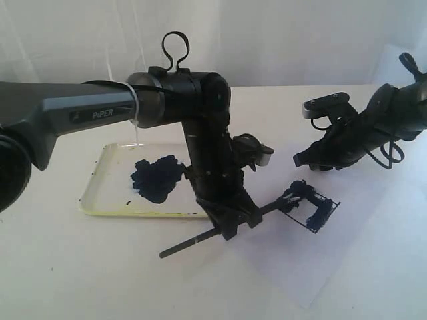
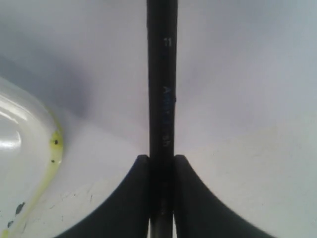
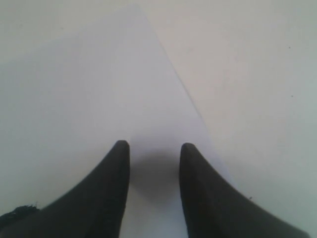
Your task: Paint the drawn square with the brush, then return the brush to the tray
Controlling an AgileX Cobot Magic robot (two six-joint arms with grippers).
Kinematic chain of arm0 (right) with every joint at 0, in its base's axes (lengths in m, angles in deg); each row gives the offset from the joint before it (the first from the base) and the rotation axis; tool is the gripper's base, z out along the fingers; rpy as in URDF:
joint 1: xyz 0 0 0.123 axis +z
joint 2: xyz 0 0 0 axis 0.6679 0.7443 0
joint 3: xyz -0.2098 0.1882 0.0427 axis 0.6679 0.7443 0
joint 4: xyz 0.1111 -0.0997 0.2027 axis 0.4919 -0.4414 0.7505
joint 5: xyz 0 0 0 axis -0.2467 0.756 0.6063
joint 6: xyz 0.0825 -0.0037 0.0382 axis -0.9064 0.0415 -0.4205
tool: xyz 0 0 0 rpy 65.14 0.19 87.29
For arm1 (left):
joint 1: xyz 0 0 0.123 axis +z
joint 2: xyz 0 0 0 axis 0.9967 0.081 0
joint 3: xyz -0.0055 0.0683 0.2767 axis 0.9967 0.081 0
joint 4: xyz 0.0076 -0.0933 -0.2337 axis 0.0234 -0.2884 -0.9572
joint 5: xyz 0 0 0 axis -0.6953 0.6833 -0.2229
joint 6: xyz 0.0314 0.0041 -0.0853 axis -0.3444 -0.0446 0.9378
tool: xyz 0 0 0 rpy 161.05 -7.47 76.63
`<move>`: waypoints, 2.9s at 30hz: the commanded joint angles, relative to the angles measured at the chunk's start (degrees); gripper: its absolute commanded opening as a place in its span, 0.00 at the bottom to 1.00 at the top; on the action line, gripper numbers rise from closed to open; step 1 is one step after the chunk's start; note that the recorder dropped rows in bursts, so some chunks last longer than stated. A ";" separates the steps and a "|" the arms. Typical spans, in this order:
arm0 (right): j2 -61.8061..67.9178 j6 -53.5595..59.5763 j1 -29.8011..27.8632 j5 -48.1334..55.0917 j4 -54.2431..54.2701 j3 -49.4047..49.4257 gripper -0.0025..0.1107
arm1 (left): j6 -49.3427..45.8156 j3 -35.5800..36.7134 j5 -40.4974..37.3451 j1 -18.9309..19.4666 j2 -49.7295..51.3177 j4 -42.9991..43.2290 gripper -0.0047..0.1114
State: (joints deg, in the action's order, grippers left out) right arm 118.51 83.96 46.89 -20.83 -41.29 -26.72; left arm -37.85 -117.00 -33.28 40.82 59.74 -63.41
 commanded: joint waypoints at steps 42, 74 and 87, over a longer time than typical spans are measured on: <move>0.48 0.25 -0.32 2.18 -0.89 0.36 0.32 | -6.44 -0.92 -2.54 -0.11 -0.47 -0.85 0.04; 0.48 0.25 -0.32 2.20 -0.89 0.36 0.32 | -5.71 -9.64 -9.91 -0.33 3.91 0.22 0.04; 0.48 0.25 -0.32 1.83 -0.89 0.36 0.32 | -1.52 -6.75 -9.91 -2.24 3.91 5.30 0.04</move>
State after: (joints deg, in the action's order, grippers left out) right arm 118.51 83.96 46.89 -20.72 -41.40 -26.72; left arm -40.99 -124.22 -37.73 38.10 64.10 -58.53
